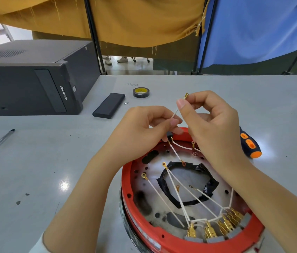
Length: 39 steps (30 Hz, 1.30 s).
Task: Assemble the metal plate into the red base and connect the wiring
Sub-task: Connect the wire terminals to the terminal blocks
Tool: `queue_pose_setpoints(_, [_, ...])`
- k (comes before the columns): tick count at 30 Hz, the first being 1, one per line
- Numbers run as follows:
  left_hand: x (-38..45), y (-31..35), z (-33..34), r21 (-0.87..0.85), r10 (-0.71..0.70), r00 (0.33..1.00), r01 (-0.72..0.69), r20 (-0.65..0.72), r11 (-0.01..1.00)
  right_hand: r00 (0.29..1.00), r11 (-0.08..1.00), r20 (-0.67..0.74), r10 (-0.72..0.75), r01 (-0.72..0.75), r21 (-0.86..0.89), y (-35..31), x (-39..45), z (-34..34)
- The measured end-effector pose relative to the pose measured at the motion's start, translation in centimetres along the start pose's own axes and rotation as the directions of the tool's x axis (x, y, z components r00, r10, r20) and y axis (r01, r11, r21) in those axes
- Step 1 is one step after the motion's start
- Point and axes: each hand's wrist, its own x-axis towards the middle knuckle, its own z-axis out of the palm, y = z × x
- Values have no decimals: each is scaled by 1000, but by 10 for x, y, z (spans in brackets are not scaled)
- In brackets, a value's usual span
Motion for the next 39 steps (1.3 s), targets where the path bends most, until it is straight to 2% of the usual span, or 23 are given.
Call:
queue_pose_setpoints(4, [0, 0, 0, 18, 22, 1000, -23, 21, 1000, 999, 999, 3, 47, -47, -16, 0, 2, -1])
queue_pose_setpoints(8, [1, -1, -9, -130, -34, 996, 45, 82, 990, 993, 987, 45, 112, -117, 106, -2, 5, -3])
queue_pose_setpoints(15, [0, 0, -16, -244, -58, 985, 97, 161, 965, 989, 982, 23, 145, -146, 123, -3, 5, -5])
queue_pose_setpoints(18, [3, -6, -13, -115, -92, 996, 93, 13, 989, 987, 983, 27, 159, -161, 90, -1, 6, -6])
queue_pose_setpoints(20, [7, -14, -11, -18, -104, 990, 103, -92, 995, 967, 970, 88, 240, -242, 13, 4, 6, -6])
queue_pose_setpoints(22, [10, -22, -9, 25, -149, 980, 154, -135, 988, 899, 926, 226, 375, -352, -138, 12, 5, -5])
queue_pose_setpoints(23, [12, -26, -8, 36, -183, 974, 190, -134, 981, 858, 900, 294, 421, -355, -253, 16, 3, -4])
queue_pose_setpoints(25, [14, -34, -4, 56, -233, 967, 240, -102, 969, 821, 840, 356, 446, -247, -483, 23, -1, -3])
queue_pose_setpoints(26, [15, -37, -2, 70, -243, 967, 249, -82, 966, 828, 816, 357, 431, -189, -547, 25, -2, -3])
queue_pose_setpoints(29, [15, -42, 4, 136, -244, 969, 247, -40, 959, 871, 807, 328, 367, -122, -578, 27, -2, -4])
queue_pose_setpoints(33, [15, -44, 5, 167, -233, 971, 239, -56, 956, 889, 781, 330, 317, -47, -622, 29, -3, -3])
queue_pose_setpoints(39, [16, -46, 5, 193, -228, 972, 235, -60, 953, 907, 774, 312, 284, -25, -633, 32, -3, 0])
